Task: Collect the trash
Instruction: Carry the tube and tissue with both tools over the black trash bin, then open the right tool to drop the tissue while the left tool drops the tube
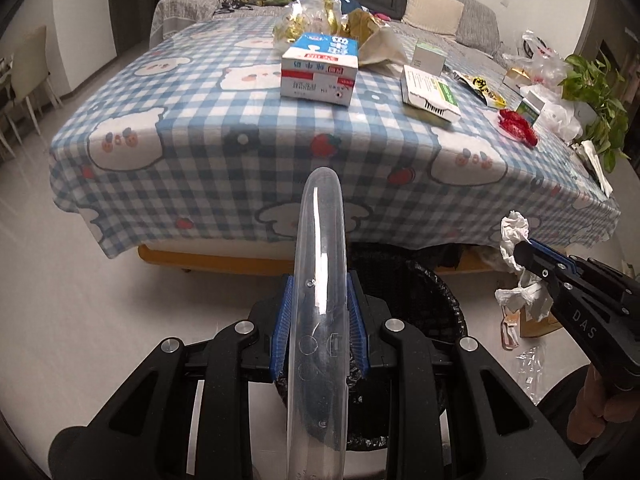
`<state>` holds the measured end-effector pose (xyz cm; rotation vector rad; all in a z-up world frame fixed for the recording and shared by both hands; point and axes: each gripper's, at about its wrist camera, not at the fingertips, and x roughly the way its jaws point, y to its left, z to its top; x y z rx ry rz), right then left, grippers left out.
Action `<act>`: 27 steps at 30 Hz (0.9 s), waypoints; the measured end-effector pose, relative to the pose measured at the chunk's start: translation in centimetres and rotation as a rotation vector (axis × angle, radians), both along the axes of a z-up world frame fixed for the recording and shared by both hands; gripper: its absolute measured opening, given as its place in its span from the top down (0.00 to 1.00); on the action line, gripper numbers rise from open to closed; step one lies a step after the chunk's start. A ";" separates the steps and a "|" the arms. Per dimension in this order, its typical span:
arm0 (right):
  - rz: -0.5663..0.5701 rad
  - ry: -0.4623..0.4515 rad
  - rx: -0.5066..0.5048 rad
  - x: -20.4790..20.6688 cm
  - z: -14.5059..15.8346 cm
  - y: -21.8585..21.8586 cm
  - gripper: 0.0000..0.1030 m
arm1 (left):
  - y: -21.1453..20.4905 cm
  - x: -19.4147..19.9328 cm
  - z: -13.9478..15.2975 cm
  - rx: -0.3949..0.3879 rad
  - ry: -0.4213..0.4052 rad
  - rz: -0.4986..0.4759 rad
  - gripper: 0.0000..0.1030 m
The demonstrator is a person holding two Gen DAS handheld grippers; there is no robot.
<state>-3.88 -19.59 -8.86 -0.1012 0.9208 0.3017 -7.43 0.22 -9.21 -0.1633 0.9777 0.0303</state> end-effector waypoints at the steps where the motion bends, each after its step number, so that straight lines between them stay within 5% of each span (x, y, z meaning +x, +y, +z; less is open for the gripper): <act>1: 0.000 0.005 -0.001 -0.1 -0.3 0.1 0.91 | 0.0 -0.2 -0.3 -0.004 0.003 0.002 0.75; 27: 0.036 0.151 -0.005 1.2 -10.2 3.3 0.88 | 0.7 0.7 -7.9 -0.014 0.042 0.044 0.75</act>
